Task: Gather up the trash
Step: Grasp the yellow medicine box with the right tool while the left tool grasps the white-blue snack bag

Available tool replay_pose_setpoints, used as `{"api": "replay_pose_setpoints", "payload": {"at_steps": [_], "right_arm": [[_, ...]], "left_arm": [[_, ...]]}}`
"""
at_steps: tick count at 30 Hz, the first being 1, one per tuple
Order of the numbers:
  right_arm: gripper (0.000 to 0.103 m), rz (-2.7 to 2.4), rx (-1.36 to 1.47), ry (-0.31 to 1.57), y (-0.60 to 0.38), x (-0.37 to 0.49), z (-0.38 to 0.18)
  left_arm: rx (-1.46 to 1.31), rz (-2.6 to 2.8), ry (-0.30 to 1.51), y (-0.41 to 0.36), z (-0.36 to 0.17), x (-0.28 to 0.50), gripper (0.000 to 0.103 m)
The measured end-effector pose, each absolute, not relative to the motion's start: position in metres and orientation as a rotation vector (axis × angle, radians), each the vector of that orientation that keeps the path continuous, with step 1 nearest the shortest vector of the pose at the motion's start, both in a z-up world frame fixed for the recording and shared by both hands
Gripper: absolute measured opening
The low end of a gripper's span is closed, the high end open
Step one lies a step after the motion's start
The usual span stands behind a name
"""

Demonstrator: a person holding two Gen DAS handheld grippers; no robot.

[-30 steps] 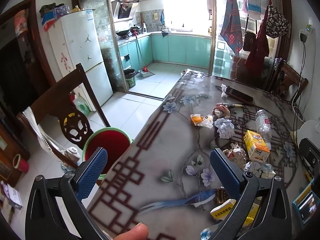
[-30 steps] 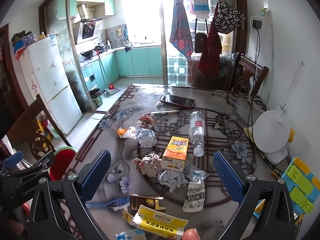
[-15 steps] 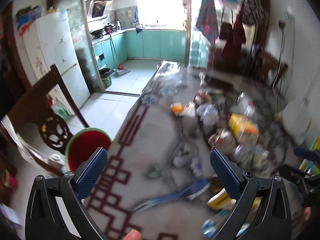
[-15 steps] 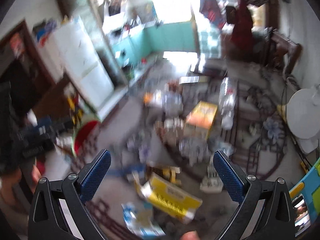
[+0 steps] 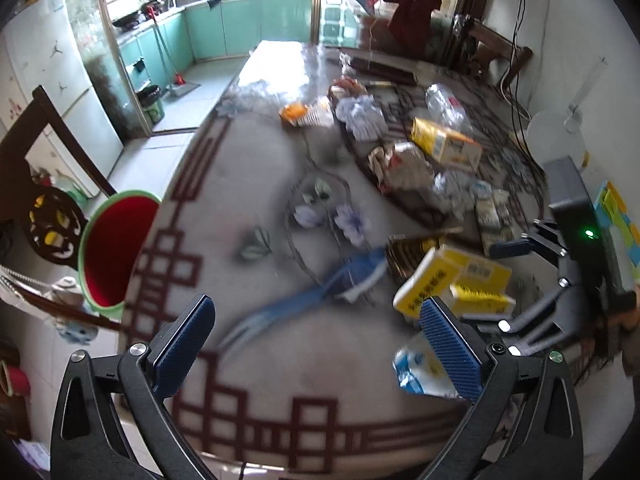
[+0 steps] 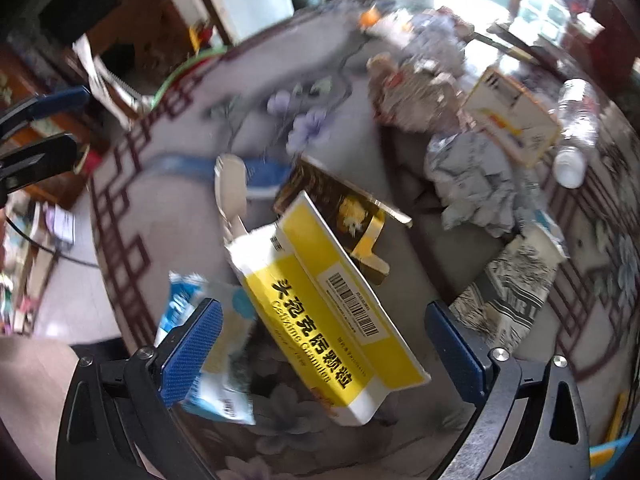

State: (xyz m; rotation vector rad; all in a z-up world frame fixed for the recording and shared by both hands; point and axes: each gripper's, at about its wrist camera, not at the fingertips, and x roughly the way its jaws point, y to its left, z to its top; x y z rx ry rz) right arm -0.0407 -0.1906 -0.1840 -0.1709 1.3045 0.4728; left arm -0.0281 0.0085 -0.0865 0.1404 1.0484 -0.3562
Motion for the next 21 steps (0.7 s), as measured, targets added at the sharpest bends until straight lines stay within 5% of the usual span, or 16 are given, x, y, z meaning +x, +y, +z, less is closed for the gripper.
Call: {"api": "replay_pose_setpoints", "payload": {"at_steps": [3, 14, 17, 19, 21], "right_arm": [[0.045, 0.489, -0.179, 1.318, -0.189, -0.038, -0.193], [0.039, 0.361, 0.181, 1.087, -0.244, -0.036, -0.139], [0.039, 0.318, 0.241, 1.035, -0.253, -0.038, -0.126], [0.039, 0.297, 0.289, 1.015, -0.259, -0.041, -0.121], [0.039, 0.279, 0.321, 1.005, -0.259, -0.043, -0.12]], "left_arm": [[0.15, -0.386, 1.075, 0.005, -0.091, -0.034, 0.103], [0.074, -0.607, 1.287, -0.039, -0.148, -0.036, 0.1], [0.108, -0.585, 1.308, -0.052, -0.167, -0.028, 0.089], [0.106, -0.593, 1.343, -0.059, -0.178, -0.023, 0.068], [0.108, -0.609, 1.368, -0.064, -0.186, -0.022, 0.058]]}}
